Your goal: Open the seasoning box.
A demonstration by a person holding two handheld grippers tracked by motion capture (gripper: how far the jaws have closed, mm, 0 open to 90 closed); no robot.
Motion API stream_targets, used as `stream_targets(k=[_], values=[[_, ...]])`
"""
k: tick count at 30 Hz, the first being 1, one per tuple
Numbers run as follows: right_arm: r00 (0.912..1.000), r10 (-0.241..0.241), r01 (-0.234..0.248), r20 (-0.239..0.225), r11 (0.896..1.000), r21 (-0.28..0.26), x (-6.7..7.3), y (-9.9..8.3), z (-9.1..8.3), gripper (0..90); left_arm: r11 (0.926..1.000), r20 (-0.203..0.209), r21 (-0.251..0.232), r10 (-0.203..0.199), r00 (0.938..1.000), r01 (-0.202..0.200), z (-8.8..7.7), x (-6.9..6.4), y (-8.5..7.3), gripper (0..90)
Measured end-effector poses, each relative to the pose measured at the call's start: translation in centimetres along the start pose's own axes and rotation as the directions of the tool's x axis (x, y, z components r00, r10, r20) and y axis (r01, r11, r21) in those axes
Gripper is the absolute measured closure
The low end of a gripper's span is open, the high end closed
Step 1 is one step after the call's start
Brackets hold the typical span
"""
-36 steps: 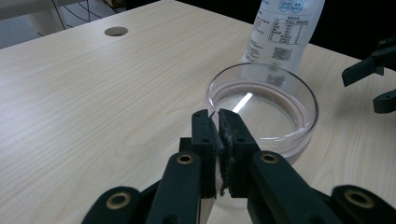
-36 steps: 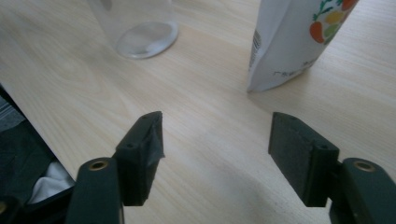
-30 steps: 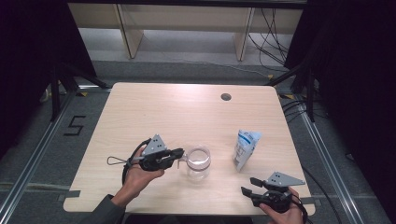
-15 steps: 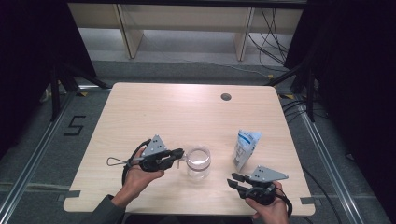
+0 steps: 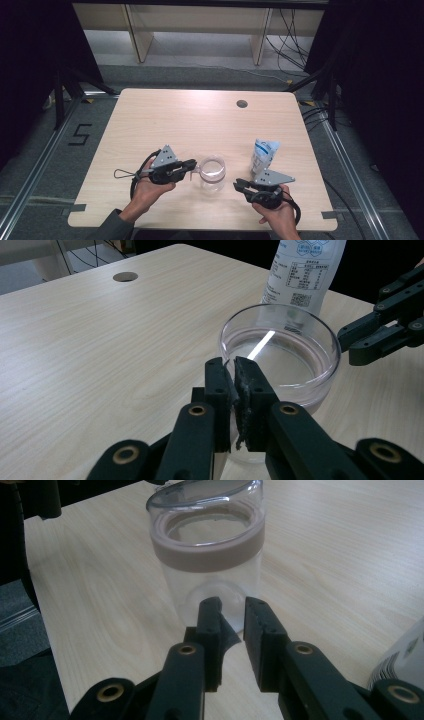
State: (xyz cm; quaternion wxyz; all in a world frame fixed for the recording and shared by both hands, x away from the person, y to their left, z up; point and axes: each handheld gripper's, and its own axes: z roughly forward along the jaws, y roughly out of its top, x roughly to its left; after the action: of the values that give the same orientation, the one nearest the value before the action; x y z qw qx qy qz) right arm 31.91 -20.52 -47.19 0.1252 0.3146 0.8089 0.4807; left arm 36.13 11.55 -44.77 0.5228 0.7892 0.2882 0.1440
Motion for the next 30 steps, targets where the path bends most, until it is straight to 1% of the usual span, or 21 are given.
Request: stream_targets(k=[1,2,4,6,7,8,9,11,12,13,14,17,18,20,21,23,24,26,27,29,30], values=[[0.9999,-0.010,0.010,0.006,1.000,-0.015,-0.1,0.2,0.2,81.4,1.0000,0.001,0.000,0.000,1.0000,0.000,0.0,0.0,0.0,84.2],[1.0000,-0.006,0.006,0.001,1.000,-0.021,-0.2,0.3,0.3,82.1,1.0000,0.005,-0.001,-0.001,1.0000,0.001,0.0,0.1,0.0,84.1],[0.9999,-0.010,0.010,-0.011,1.000,-0.014,-0.2,0.5,0.6,83.1,1.0000,0.003,-0.002,-0.002,1.0000,0.002,0.0,0.0,0.0,84.2],[0.9999,-0.016,0.016,-0.001,1.000,-0.017,-0.2,0.6,0.7,83.7,1.0000,0.002,-0.002,0.001,1.0000,-0.001,0.0,0.0,-0.1,84.3],[1.0000,-0.002,0.002,0.000,1.000,-0.015,-0.1,0.6,0.9,84.3,1.0000,0.002,-0.002,0.001,1.0000,-0.001,0.0,0.0,-0.1,84.3],[0.9998,-0.017,0.017,-0.006,1.000,-0.013,-0.2,0.8,1.0,85.2,1.0000,0.007,-0.003,-0.004,1.0000,0.004,0.0,0.1,-0.1,84.3],[0.9998,-0.017,0.017,-0.006,1.000,-0.013,-0.2,0.8,1.0,85.2,1.0000,0.007,-0.003,-0.004,1.0000,0.004,0.0,0.1,-0.1,84.4],[0.9999,-0.014,0.014,-0.009,1.000,-0.018,-0.1,0.9,1.2,85.7,1.0000,0.005,-0.005,-0.004,1.0000,0.004,0.0,0.0,-0.1,84.4],[0.9997,-0.020,0.020,-0.012,0.999,-0.034,-0.3,1.0,1.4,85.9,1.0000,0.003,-0.005,-0.001,1.0000,0.001,0.0,0.0,-0.1,84.4],[1.0000,0.007,-0.007,-0.006,1.000,-0.018,-0.1,1.2,1.3,86.8,1.0000,0.000,-0.002,-0.004,1.0000,0.004,-0.1,0.0,-0.1,84.4],[0.9999,-0.016,0.015,-0.007,0.999,-0.032,-0.3,1.3,1.4,87.0,1.0000,0.002,-0.001,-0.006,1.0000,0.006,-0.1,0.1,-0.1,84.4],[0.9999,-0.015,0.015,0.001,0.999,-0.038,-0.3,1.5,1.5,87.6,1.0000,0.000,-0.002,-0.007,1.0000,0.007,-0.1,0.0,-0.1,84.5],[0.9995,-0.031,0.031,-0.008,0.999,-0.034,-0.4,1.6,1.6,88.0,1.0000,0.001,-0.001,-0.007,1.0000,0.007,-0.1,0.0,-0.1,84.5],[0.9994,-0.034,0.034,-0.004,0.999,-0.038,-0.4,1.7,1.7,88.2,1.0000,0.010,-0.003,-0.007,0.9999,0.007,-0.1,0.1,-0.1,84.5],[0.9994,-0.030,0.029,-0.017,0.999,-0.035,-0.4,1.8,1.9,88.2,1.0000,0.002,0.002,-0.007,1.0000,0.007,-0.1,0.1,-0.1,84.5],[0.9996,-0.021,0.020,-0.019,0.999,-0.041,-0.3,1.9,1.9,88.3,1.0000,0.003,0.001,-0.007,1.0000,0.007,-0.1,0.1,-0.1,84.5],[0.9994,-0.035,0.034,-0.007,0.999,-0.035,-0.3,2.1,1.9,88.8,1.0000,0.011,-0.004,-0.008,0.9999,0.008,-0.1,0.2,-0.2,84.5],[0.9989,-0.047,0.047,-0.006,0.998,-0.046,-0.4,2.2,2.0,88.8,0.9999,0.009,-0.005,-0.008,0.9999,0.009,-0.1,0.1,-0.2,84.5],[0.9986,-0.053,0.052,-0.011,0.998,-0.037,-0.3,2.3,2.2,88.8,1.0000,0.003,-0.002,-0.007,1.0000,0.007,-0.1,0.1,-0.2,84.5],[0.9987,-0.051,0.050,-0.009,0.998,-0.034,-0.2,2.4,2.3,88.8,1.0000,0.003,-0.002,-0.008,1.0000,0.008,-0.1,0.1,-0.2,84.5],[0.9993,-0.035,0.034,-0.015,0.999,-0.035,-0.1,2.4,2.4,88.8,1.0000,0.004,-0.003,-0.008,1.0000,0.008,-0.1,0.1,-0.2,84.5]])
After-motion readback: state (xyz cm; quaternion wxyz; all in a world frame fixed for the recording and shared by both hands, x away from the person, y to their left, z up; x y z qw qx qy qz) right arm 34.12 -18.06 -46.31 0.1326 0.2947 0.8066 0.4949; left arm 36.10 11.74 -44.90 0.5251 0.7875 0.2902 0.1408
